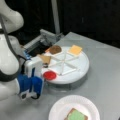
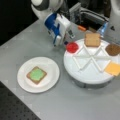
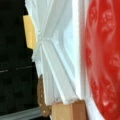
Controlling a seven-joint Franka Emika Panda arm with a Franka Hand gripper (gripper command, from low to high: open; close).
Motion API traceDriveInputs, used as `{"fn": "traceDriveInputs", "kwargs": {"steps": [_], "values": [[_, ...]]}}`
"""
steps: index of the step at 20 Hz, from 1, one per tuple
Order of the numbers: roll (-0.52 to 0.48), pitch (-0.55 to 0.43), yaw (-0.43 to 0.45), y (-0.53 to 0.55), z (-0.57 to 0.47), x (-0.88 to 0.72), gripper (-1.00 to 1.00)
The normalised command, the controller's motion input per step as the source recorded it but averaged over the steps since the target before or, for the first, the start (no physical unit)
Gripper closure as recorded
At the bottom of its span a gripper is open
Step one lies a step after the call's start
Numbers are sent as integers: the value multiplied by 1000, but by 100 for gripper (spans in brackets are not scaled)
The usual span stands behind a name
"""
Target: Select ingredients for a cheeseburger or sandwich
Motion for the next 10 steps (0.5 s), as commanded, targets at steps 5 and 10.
{"fn": "traceDriveInputs", "kwargs": {"steps": [5,10], "values": [[143,-143,-51,-103,-131,98,-100],[129,-147,-54,-91,-139,112,-100]]}}
